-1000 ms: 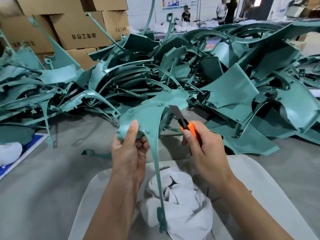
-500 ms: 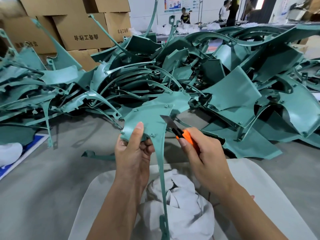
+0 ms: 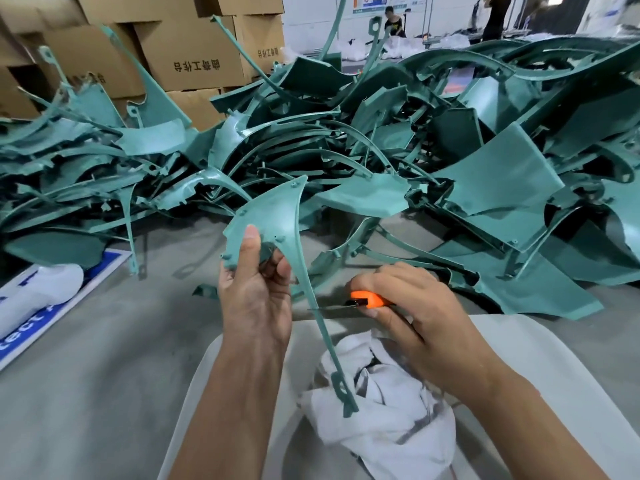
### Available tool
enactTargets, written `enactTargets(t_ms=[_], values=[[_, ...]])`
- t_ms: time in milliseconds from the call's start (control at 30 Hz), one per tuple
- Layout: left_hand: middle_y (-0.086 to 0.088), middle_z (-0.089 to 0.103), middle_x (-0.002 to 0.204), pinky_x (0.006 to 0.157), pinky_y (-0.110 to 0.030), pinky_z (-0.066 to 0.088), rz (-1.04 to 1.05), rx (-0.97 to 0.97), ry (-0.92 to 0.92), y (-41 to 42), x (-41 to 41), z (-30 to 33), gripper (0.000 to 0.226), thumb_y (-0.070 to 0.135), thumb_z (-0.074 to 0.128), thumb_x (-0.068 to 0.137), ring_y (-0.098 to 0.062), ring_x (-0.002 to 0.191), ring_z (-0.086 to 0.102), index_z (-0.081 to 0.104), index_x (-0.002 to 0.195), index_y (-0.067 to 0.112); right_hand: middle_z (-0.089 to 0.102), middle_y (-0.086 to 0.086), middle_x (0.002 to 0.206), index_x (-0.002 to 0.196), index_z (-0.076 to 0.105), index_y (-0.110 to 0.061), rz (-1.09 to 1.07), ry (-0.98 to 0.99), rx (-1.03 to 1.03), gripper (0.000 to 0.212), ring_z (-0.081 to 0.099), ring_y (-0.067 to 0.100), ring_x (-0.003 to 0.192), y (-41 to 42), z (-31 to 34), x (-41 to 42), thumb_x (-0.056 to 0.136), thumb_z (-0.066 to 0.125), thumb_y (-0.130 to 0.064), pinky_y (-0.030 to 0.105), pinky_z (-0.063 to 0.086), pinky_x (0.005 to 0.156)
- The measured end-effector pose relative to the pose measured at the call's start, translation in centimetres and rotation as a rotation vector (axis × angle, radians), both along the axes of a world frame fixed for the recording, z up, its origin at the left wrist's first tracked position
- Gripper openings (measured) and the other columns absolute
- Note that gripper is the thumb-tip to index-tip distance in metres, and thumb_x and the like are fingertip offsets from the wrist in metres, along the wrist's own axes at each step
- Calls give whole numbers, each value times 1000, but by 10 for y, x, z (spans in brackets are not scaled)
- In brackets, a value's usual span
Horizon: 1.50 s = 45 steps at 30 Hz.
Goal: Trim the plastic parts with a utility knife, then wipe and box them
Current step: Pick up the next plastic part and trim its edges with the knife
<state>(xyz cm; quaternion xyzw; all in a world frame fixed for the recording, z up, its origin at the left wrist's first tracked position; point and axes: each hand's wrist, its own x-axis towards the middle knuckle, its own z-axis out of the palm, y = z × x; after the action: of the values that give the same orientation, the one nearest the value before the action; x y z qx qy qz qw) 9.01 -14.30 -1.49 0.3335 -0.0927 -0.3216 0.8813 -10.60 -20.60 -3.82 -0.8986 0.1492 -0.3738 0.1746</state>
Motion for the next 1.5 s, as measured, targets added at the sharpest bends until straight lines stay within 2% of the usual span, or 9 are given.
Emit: enactTargets(t_ms=[400, 800, 900, 967, 1067, 1233, 1300, 1400, 1500], values=[[-3, 72, 69, 47, -15, 51, 122, -111, 123, 12, 30, 16, 19, 20, 72, 94, -7, 55, 68, 63, 101, 5, 65, -14, 111, 122, 69, -25, 18, 78, -108, 38, 59, 19, 104, 1, 1, -4, 111, 37, -42, 44, 47, 87], [-4, 72, 69, 56, -17, 57, 226, -245, 344, 27, 52, 21, 18, 19, 70, 96, -8, 58, 69, 69, 93, 1, 64, -21, 112, 120, 71, -31, 8, 123, -172, 31, 56, 13, 107, 3, 1, -10, 110, 44, -43, 42, 43, 92], [-6, 73, 79, 63, -17, 58, 218, -251, 375, 33, 53, 19, 25, 19, 73, 94, -11, 65, 71, 69, 112, 2, 61, -23, 107, 119, 68, -25, -31, -63, -47, 23, 57, 7, 101, 0, 2, -13, 109, 49, -32, 30, 44, 87], [-7, 74, 80, 66, -17, 58, 188, -230, 373, 33, 47, 19, 25, 16, 76, 90, -12, 67, 72, 68, 110, 4, 57, -21, 93, 114, 62, -28, -98, -288, 125, 13, 56, 5, 83, 0, 3, -15, 109, 50, -32, 21, 43, 73], [-8, 74, 89, 65, -18, 59, 90, -206, 369, 25, 31, 21, 19, 14, 81, 76, -12, 70, 73, 75, 90, 3, 49, 9, 78, 117, 60, -24, 17, -574, 584, 34, 44, 25, 59, 4, 7, -18, 101, 61, -54, 37, 42, 50], [-10, 79, 95, 64, -20, 61, -61, -128, 319, 7, -6, 21, 8, 10, 77, 74, -16, 84, 78, 81, 71, 3, 70, 9, 109, 133, 63, -29, 97, -522, 765, 63, 43, 17, 50, 3, 9, -21, 79, 85, -54, 25, 43, 46], [-12, 77, 108, 64, -24, 62, -67, -101, 331, 0, -16, 19, 25, 8, 79, 70, -18, 92, 77, 78, 93, -1, 75, 11, 100, 127, 68, -30, 105, -484, 824, 57, 44, 15, 48, 3, 8, -23, 78, 87, -53, 25, 40, 44], [-18, 61, 139, 67, -36, 64, -166, -122, 276, -3, -15, 11, 95, 11, 87, 62, -32, 114, 70, 45, 147, 9, 75, 13, 76, 115, 74, -32, -12, -453, 841, 37, 44, 19, 45, 4, 8, -24, 83, 83, -48, 27, 37, 44], [-10, 37, 153, 102, -54, 54, -434, -230, -79, 3, -10, 12, 114, 40, 97, 51, -36, 140, 47, 33, 144, 22, 70, 12, 69, 112, 77, -25, -42, -550, 940, 24, 40, 20, 44, 1, 11, -22, 89, 79, -31, 25, 34, 41]])
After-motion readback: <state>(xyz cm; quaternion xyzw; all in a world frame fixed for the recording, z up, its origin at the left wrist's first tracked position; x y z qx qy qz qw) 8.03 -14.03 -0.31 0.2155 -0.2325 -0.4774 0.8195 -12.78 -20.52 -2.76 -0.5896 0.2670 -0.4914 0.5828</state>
